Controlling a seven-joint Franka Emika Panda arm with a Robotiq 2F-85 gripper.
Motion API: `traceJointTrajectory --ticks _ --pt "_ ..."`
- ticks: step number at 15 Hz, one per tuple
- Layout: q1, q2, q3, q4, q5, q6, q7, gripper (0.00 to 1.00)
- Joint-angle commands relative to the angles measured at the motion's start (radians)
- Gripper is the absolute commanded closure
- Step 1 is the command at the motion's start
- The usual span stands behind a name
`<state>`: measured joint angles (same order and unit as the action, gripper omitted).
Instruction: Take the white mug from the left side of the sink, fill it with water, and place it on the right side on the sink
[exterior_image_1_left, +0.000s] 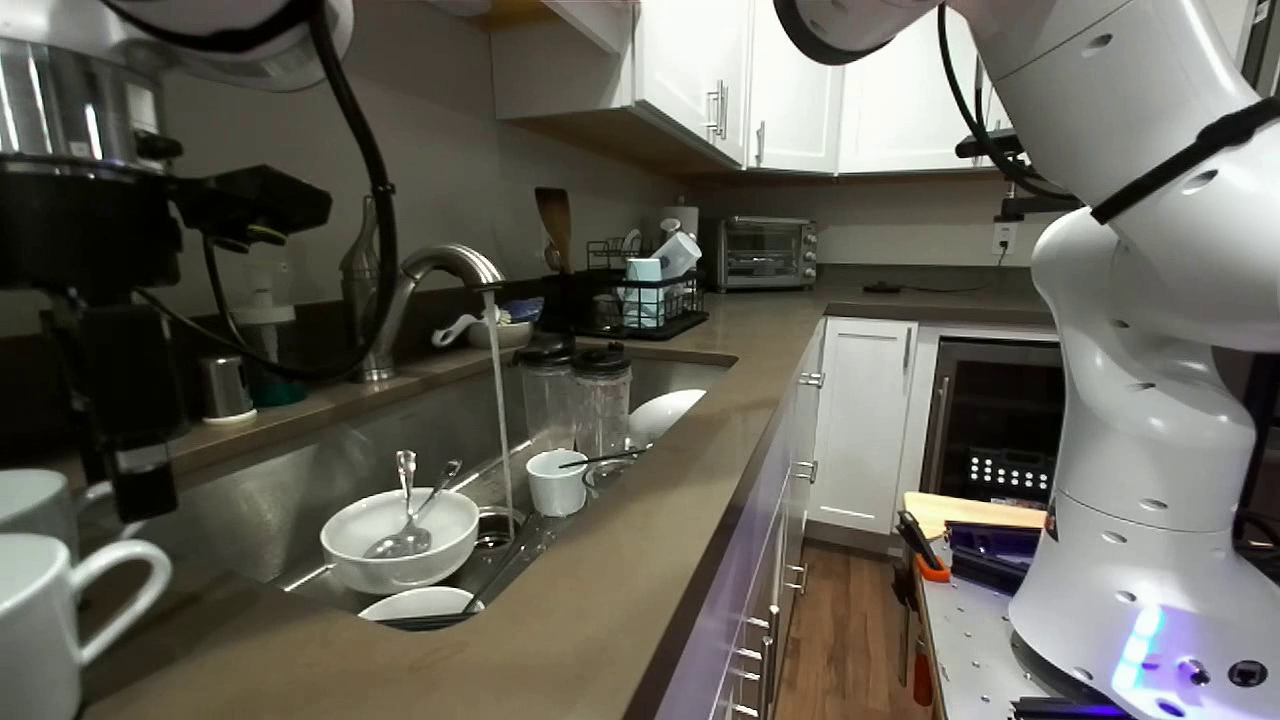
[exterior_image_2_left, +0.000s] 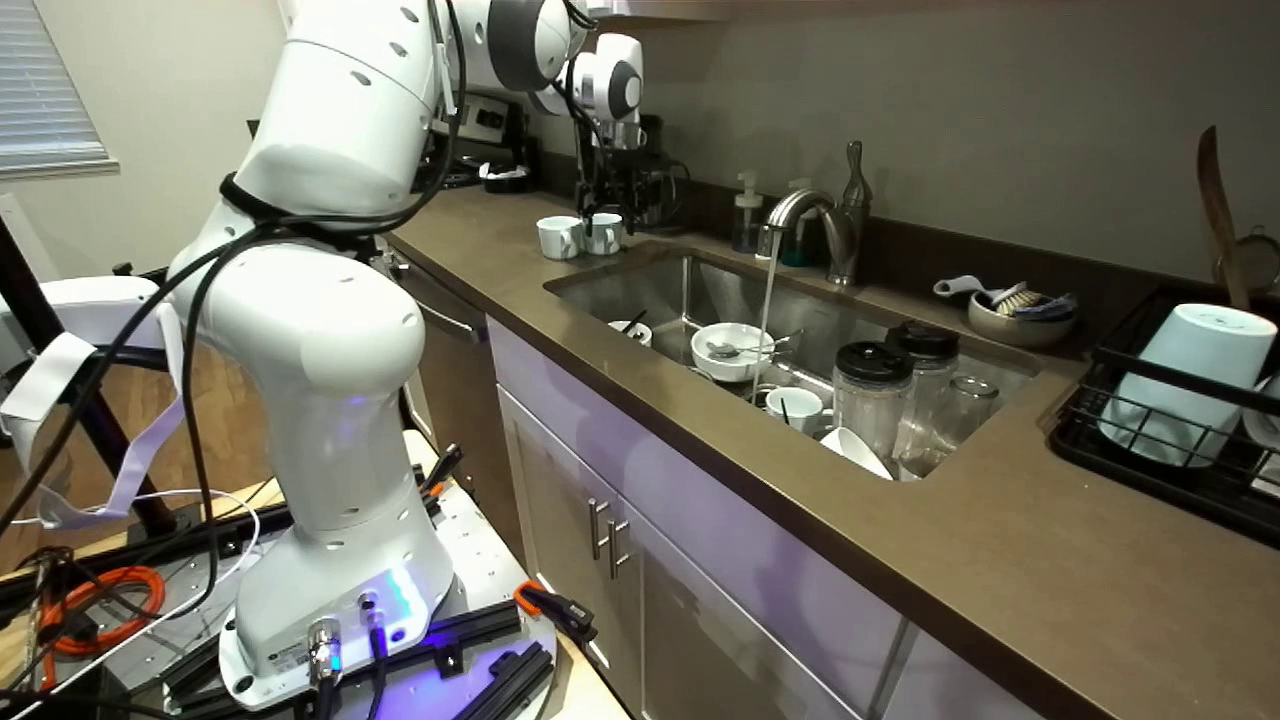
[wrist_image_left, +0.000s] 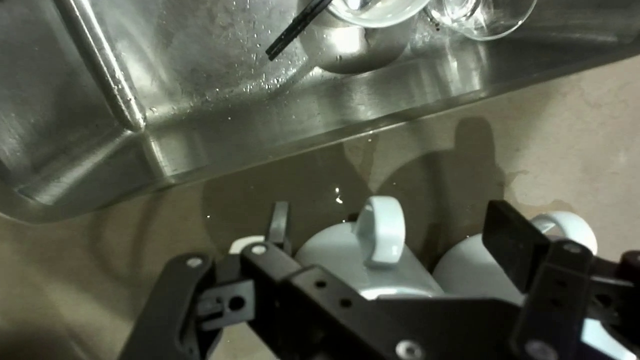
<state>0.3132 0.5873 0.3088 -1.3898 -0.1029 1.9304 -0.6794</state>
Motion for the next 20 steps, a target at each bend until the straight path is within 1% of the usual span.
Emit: traceJointTrajectory --ticks 1,2,5,7,8,9,10,11,12,13,14,15,17,19,20 --pt "0.014 0.045 -0.001 0.056 -0.016 -0.009 -0.034 0.33" --pt "0.016 0.052 -0.001 0.062 -0.017 -0.009 -0.036 0.28" --pt "0.017 0.071 -0.003 0.076 -0.019 -0.003 -0.041 0.19" --pt "0.017 0.080 -0.005 0.084 -0.022 0.000 -0.049 0.28" --pt "0.017 0.084 -0.005 0.088 -0.023 -0.001 -0.051 0.37" --pt "0.017 0.089 -0.005 0.092 -0.021 0.000 -0.053 0.41" --pt "0.016 0.093 -0.005 0.095 -0.020 0.000 -0.054 0.52" --pt "0.015 0.096 -0.005 0.096 -0.019 0.002 -0.056 0.55" --pt "0.014 0.100 -0.005 0.099 -0.018 0.003 -0.057 0.63" --pt "0.014 0.103 -0.005 0.100 -0.018 0.004 -0.058 0.77" --pt "0.015 0.105 -0.005 0.101 -0.018 0.005 -0.059 0.86" --pt "0.016 0.106 -0.007 0.102 -0.020 0.001 -0.056 0.93" --pt "0.018 0.104 -0.009 0.103 -0.025 -0.008 -0.053 0.98" --pt "0.018 0.099 -0.012 0.103 -0.026 -0.018 -0.047 0.93" --pt "0.021 0.096 -0.014 0.104 -0.028 -0.027 -0.041 0.93"
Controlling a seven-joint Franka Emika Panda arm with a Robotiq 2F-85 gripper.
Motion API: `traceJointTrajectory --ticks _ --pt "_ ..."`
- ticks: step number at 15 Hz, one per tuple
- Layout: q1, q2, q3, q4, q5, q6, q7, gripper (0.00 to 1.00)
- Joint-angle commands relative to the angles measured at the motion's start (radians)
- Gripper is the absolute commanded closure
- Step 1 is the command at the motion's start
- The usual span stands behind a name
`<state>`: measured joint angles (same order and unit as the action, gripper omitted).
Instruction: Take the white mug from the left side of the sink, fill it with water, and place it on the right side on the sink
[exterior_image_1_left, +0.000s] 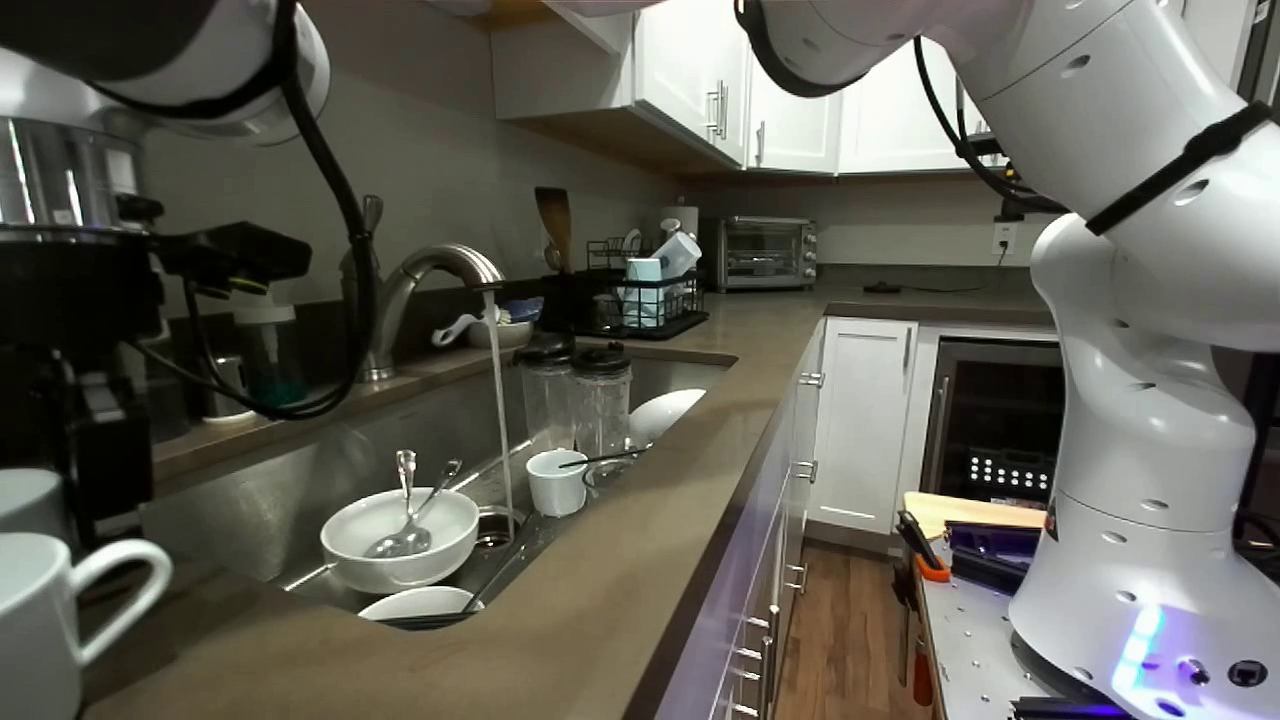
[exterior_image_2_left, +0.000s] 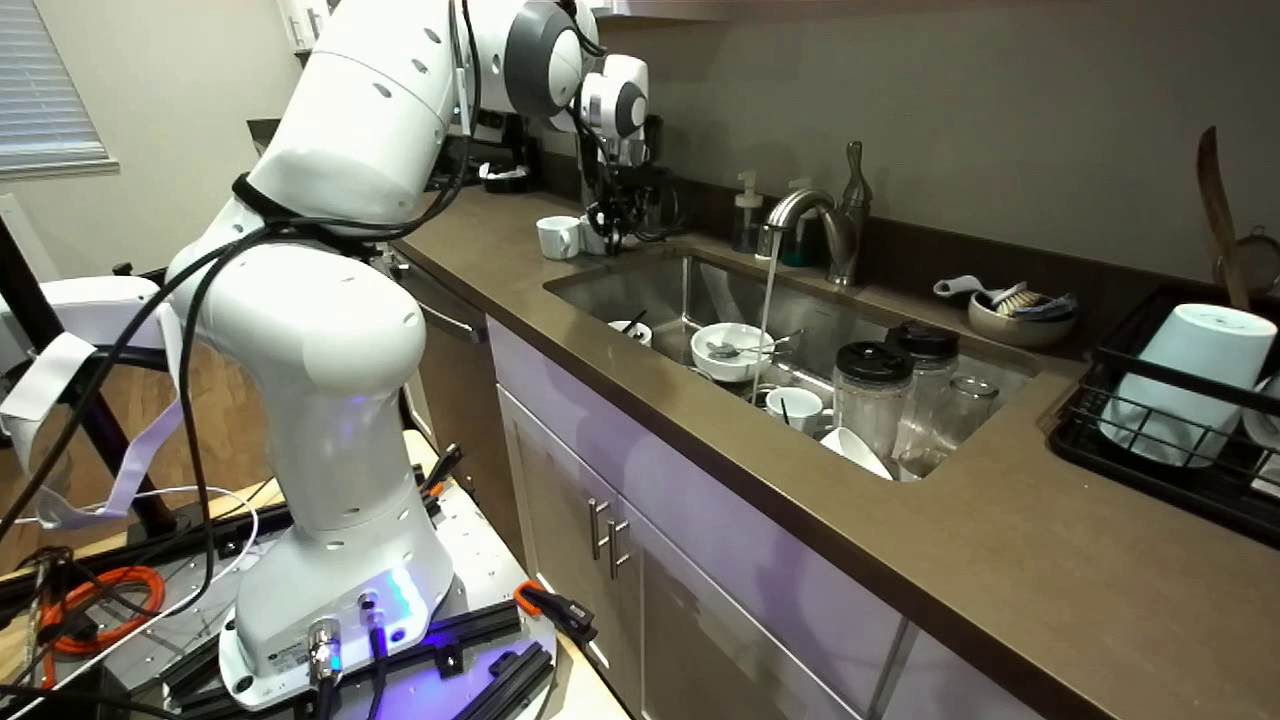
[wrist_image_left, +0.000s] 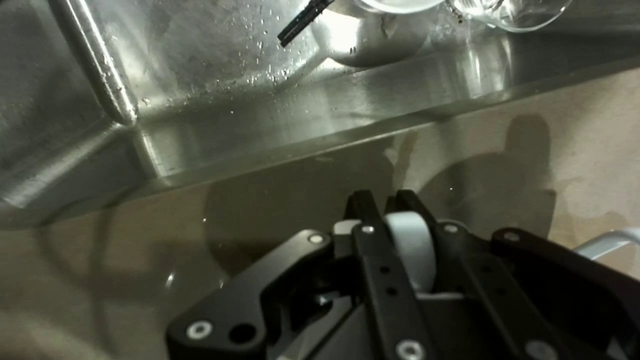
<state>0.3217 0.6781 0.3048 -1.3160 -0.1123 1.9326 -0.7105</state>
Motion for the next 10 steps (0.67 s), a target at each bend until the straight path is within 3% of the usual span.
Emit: traceJointTrajectory --ticks 1,10 --pt "0.013 0.001 -0.011 0.029 -0.021 -0.038 -0.007 0.93" --pt "0.047 -0.025 -0.026 0.070 -0.077 -0.221 0.009 0.93"
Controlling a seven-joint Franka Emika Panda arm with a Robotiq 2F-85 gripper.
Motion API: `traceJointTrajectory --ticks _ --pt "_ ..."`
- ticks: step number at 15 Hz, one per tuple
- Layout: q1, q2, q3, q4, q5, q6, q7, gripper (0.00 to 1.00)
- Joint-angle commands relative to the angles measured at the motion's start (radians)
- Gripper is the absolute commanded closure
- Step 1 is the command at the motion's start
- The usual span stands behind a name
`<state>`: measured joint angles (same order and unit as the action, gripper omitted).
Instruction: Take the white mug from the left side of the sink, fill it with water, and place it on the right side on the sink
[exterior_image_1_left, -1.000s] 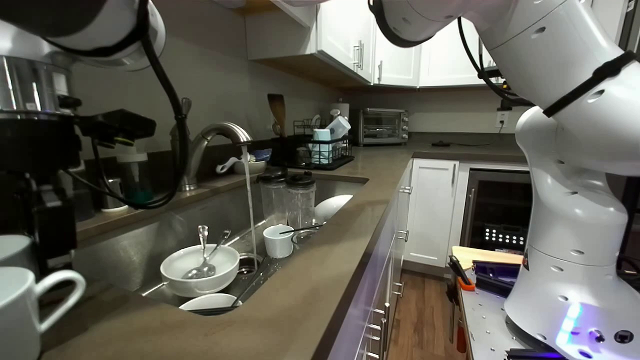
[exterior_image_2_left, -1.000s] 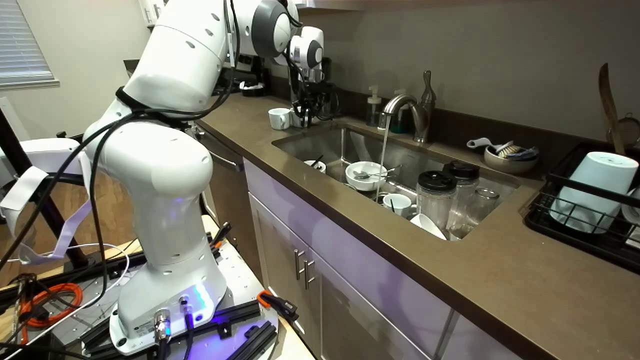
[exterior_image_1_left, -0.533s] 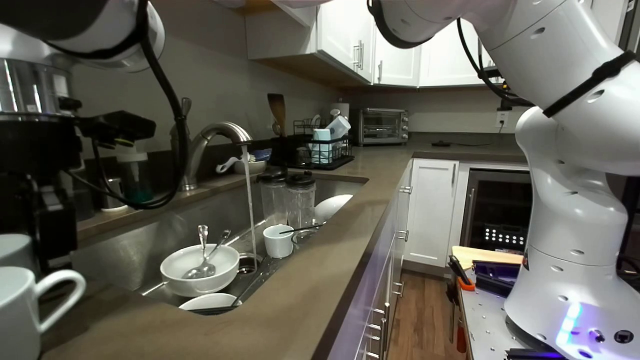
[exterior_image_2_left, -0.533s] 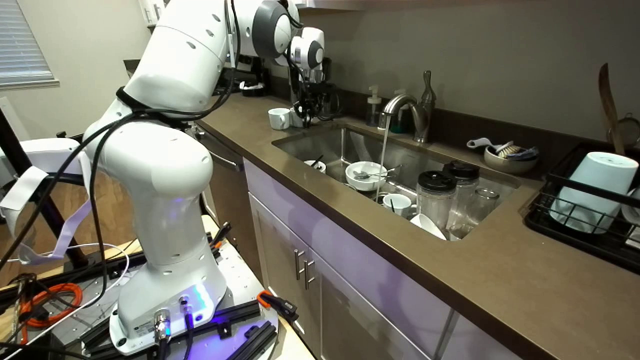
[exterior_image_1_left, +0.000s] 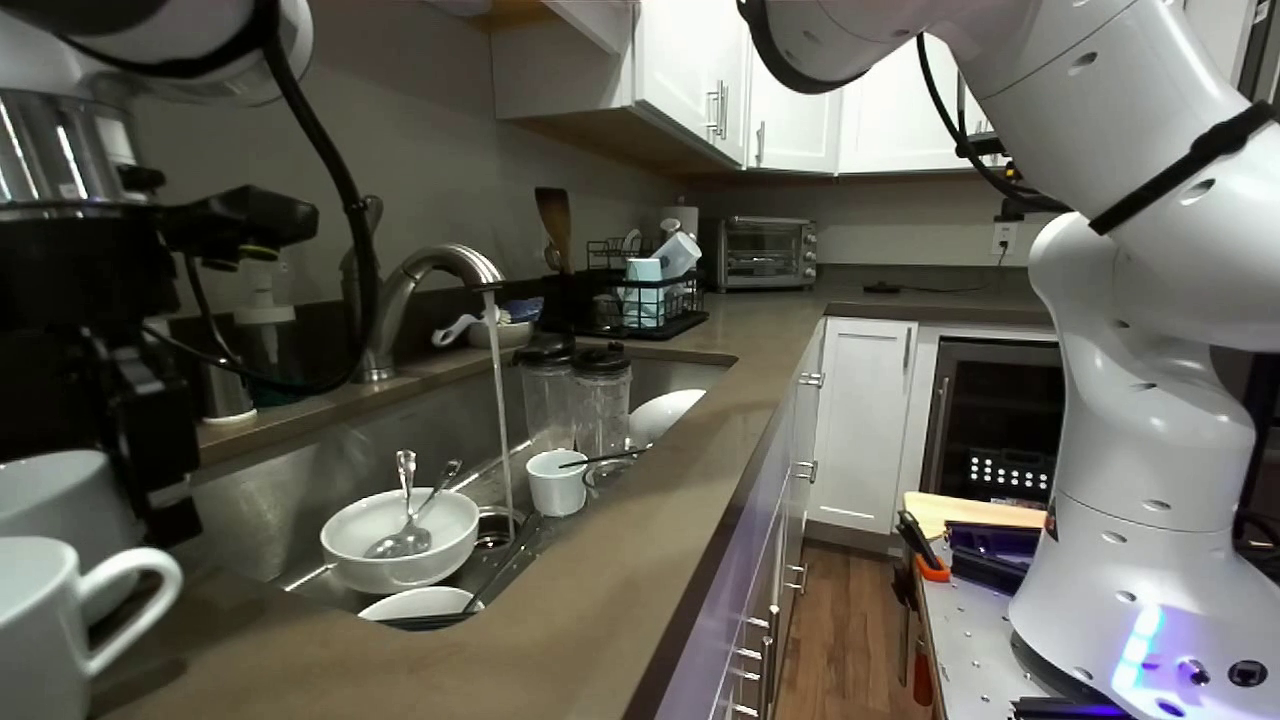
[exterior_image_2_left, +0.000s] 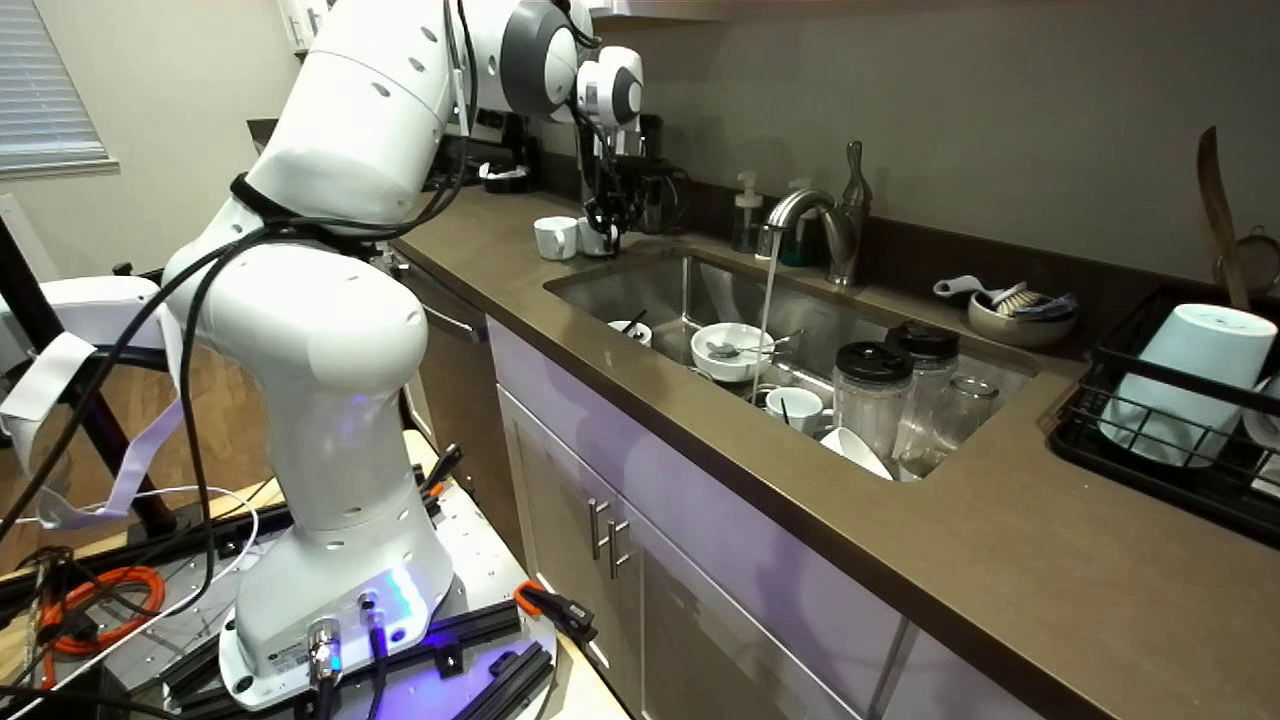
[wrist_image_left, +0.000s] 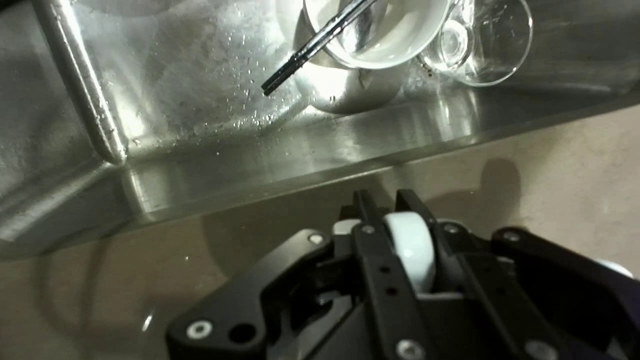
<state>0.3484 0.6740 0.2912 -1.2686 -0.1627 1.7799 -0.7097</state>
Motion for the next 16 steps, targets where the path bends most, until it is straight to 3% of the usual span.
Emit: traceJointTrajectory --ticks 1,11,16 --pt "0.020 -0.027 -0.011 0.020 -0.034 -0.076 0.008 0.93" --pt "0.030 -0.052 -0.018 0.039 -0.080 -0.093 0.020 0.93" --pt "0.026 -0.104 -0.030 -0.015 -0.088 -0.074 0.073 0.93"
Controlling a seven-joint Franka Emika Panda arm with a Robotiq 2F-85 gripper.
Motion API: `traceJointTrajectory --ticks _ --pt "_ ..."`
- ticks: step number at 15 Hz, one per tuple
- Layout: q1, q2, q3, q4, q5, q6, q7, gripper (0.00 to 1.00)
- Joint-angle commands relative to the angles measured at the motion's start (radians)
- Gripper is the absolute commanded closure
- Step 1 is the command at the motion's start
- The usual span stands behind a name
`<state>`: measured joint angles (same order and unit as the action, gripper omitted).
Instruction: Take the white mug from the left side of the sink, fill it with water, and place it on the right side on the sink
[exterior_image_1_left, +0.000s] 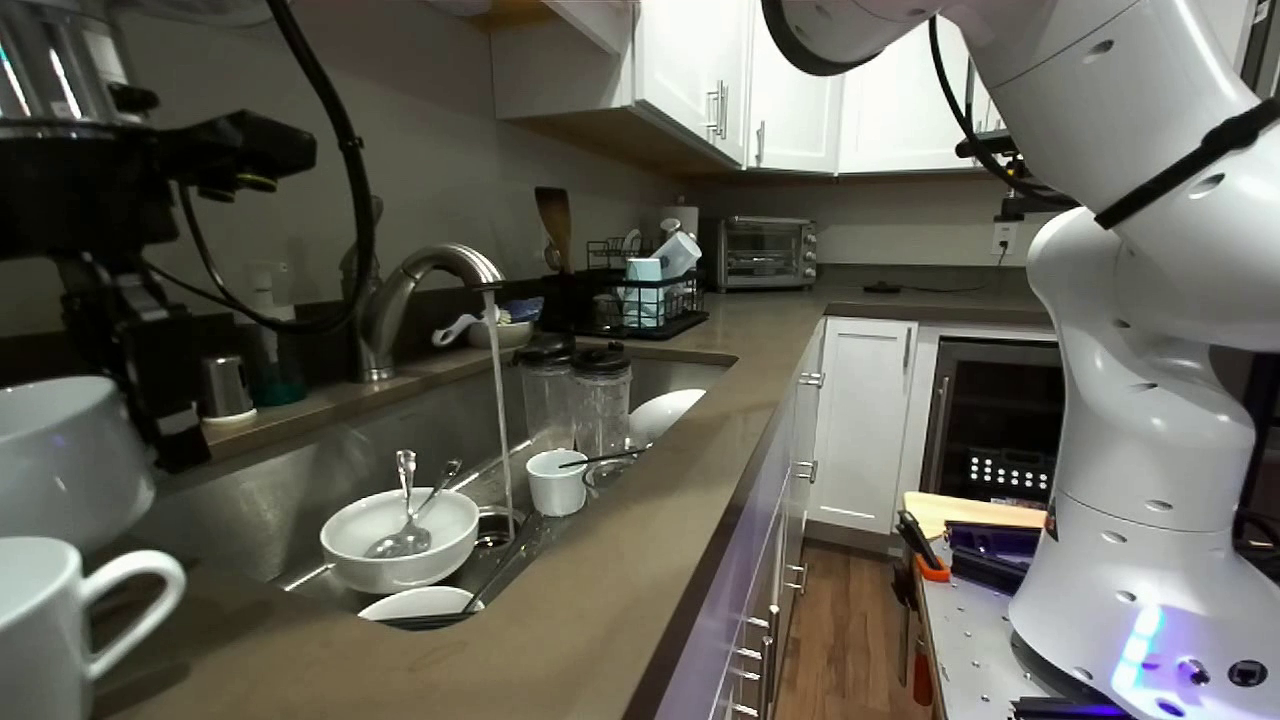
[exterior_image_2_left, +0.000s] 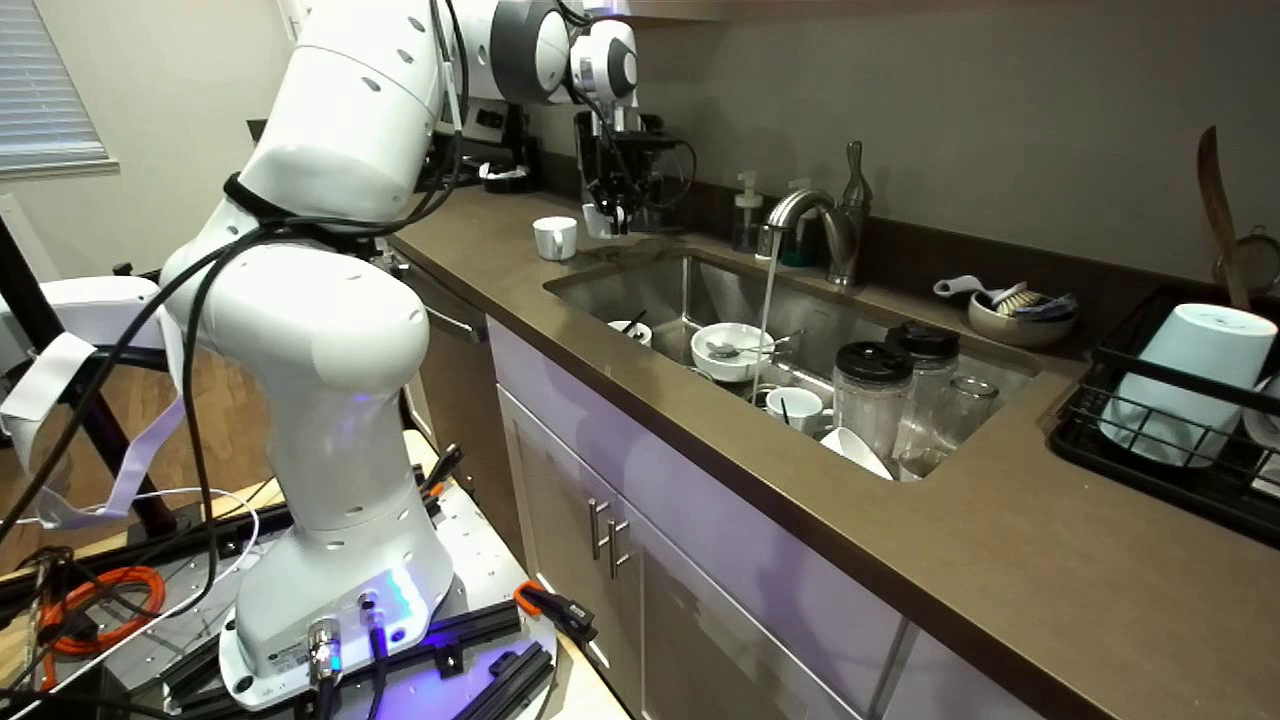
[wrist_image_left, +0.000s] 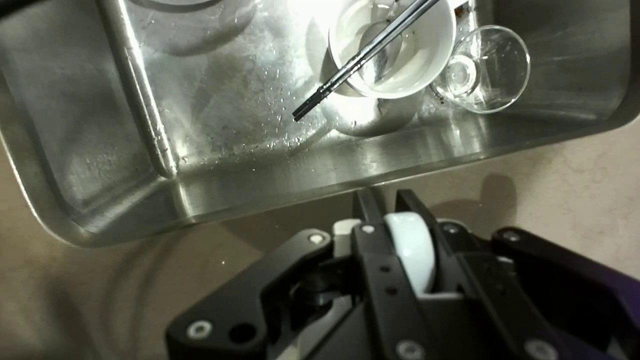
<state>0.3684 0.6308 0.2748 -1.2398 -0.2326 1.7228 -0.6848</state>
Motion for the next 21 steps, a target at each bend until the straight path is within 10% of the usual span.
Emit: traceJointTrajectory --ticks 1,21 --pt "0.003 -0.074 -0.016 -0.058 -0.015 -0.009 0.061 0.93" --pt "-0.100 -0.448 -0.021 -0.624 0.098 0.238 0.349 0.93"
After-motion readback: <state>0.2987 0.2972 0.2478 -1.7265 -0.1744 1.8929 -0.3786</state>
